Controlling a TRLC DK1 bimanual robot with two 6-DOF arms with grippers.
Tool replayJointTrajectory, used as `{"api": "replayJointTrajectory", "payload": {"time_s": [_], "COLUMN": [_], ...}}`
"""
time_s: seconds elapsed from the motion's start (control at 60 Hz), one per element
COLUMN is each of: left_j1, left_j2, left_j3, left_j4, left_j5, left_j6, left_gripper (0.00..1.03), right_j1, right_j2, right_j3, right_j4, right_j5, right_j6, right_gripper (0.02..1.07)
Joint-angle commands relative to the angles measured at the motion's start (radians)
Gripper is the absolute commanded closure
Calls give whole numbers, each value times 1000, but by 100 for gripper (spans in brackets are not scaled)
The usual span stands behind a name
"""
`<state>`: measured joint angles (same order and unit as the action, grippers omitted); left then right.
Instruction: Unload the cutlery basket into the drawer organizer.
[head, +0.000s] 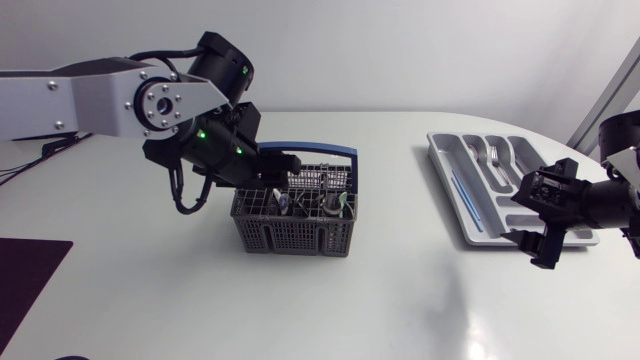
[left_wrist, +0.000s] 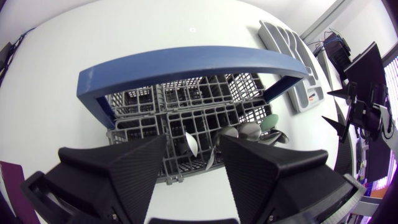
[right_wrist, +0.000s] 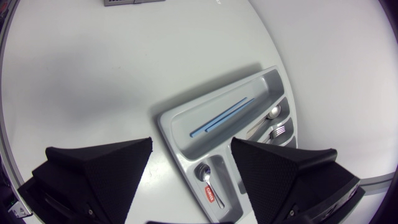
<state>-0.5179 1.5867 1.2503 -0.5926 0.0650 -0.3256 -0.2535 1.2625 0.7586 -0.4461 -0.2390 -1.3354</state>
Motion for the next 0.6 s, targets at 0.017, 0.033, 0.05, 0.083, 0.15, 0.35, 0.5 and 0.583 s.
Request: {"api": "replayJointTrajectory", "payload": {"time_s": [0.017, 0.033, 0.05, 0.083, 0.15, 0.35, 0.5, 0.583], "left_j1": [7, 7, 7, 9, 13, 21, 29, 32], "left_j2": [29, 33, 35, 42, 53, 68, 81, 84], "left_j3": [31, 31, 31, 32, 34, 44, 51, 51], "left_j4": [4, 2, 2, -1, -6, -19, -21, -23], "left_j5": [-11, -11, -11, -11, -11, 2, 36, 55], "left_j6": [-39, -41, -43, -44, -47, -55, -61, -61], "left_gripper": [49, 49, 49, 49, 54, 63, 71, 72], "right_j1": [14, 14, 14, 16, 19, 31, 74, 131], "right_j2": [-8, -8, -6, -5, -3, -6, -38, -71], "right_j3": [-44, -45, -47, -50, -51, -56, -71, -81], "right_j4": [-14, -13, -11, -9, -9, -9, -29, -46], "right_j5": [-3, -3, -3, -3, -3, -3, -3, 3], "right_j6": [19, 19, 19, 19, 21, 25, 48, 84], "right_gripper": [15, 15, 15, 15, 15, 15, 15, 15]}}
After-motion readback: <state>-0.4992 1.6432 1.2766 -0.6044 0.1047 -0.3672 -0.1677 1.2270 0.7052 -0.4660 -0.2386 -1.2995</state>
